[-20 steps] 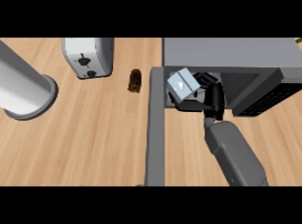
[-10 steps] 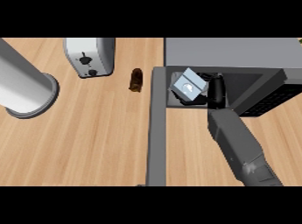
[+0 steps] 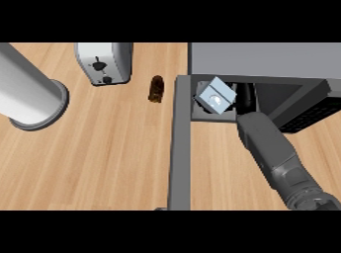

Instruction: Pick up the milk, place it into the microwave and close the microwave

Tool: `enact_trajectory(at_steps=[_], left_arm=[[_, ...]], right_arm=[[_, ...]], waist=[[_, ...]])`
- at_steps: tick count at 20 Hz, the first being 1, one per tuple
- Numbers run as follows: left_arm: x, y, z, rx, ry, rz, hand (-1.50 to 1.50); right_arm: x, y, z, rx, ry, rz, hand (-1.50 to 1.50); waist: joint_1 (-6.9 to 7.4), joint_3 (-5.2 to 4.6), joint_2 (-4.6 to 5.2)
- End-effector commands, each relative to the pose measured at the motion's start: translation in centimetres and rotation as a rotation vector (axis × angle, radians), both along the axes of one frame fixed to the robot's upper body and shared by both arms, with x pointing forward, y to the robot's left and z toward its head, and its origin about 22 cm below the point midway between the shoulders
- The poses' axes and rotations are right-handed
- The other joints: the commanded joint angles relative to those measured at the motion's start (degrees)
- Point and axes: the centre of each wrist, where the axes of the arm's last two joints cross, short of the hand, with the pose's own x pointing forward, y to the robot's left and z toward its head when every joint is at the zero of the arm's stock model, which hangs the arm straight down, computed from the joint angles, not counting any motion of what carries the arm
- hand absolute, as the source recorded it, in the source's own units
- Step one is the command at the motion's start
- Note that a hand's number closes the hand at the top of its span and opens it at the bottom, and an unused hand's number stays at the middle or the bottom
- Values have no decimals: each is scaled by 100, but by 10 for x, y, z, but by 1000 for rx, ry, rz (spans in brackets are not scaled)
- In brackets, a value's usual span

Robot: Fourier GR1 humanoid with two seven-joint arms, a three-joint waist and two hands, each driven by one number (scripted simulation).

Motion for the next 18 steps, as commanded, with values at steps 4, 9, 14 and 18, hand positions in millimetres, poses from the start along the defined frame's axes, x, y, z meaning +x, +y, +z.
enact_trajectory(at_steps=[4, 9, 14, 18], left_arm=[[3, 4, 0, -5, 11, -20, -150], [17, 1, -1, 6, -9, -18, -150], [14, 11, 2, 13, 1, -37, -150], [15, 6, -5, 11, 16, -42, -150]], right_arm=[[25, 9, 37, -182, -63, -188, 150], [29, 2, 43, -165, -47, -293, 150], [22, -33, 31, -165, -34, -357, 150], [17, -45, 22, -189, 4, -401, 150]], waist=[[174, -7, 40], [177, -4, 74], [253, 8, 125], [303, 4, 153]])
